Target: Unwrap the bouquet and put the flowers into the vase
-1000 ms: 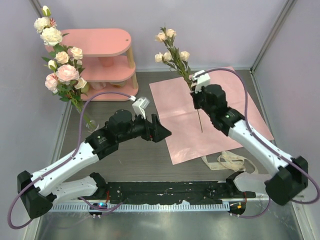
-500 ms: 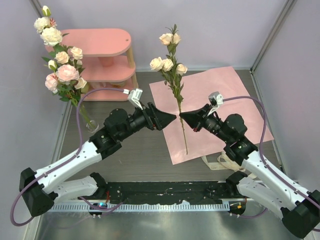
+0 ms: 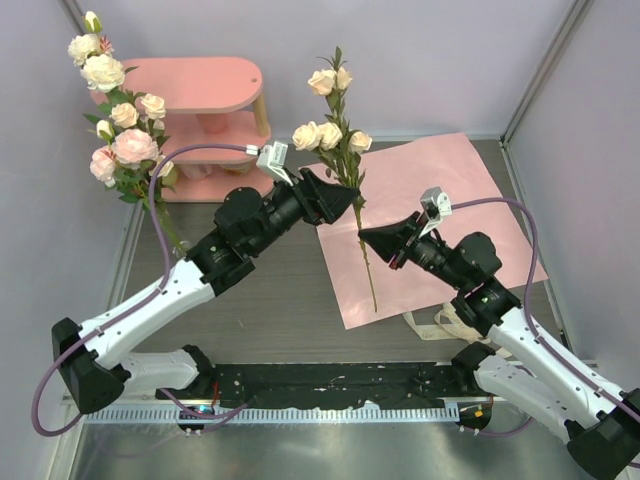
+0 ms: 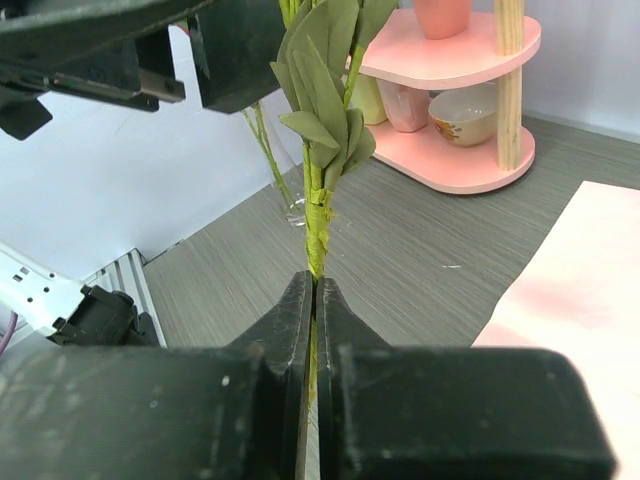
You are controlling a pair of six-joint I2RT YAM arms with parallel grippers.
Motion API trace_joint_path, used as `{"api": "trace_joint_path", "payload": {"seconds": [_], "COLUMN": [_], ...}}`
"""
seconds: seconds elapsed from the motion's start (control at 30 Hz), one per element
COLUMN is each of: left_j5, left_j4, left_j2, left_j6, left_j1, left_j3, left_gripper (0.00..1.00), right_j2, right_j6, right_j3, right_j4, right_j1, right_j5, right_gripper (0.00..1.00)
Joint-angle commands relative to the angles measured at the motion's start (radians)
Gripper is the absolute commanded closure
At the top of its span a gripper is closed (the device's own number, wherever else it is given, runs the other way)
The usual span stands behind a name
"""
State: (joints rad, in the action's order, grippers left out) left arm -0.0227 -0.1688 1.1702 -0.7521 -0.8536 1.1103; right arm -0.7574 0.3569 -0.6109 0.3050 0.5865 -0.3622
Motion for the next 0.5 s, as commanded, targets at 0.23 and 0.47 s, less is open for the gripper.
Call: {"api": "trace_joint_path", "payload": {"seconds": [0.23,0.47], "left_j5": [-0.042,-0.045], "left_j4": [-0.044,-0.009], "left_j2": [0.051,0.039], "left_j6": [0.057,0.140], "left_j1": [-0.002,-0.001], "left_j3": [0.102,0.118], "left_gripper": [0.57,0.96], "right_j2": [0.026,0.038], "right_j6": [-0.047,-0.045], "right_j3": [-0.021,-0.020], "right_j4": [-0.012,-0.046], "right_j1": [0.010,0.016], "right_j5": [-0.037,0.008], "right_gripper": [0.99,0.83]}}
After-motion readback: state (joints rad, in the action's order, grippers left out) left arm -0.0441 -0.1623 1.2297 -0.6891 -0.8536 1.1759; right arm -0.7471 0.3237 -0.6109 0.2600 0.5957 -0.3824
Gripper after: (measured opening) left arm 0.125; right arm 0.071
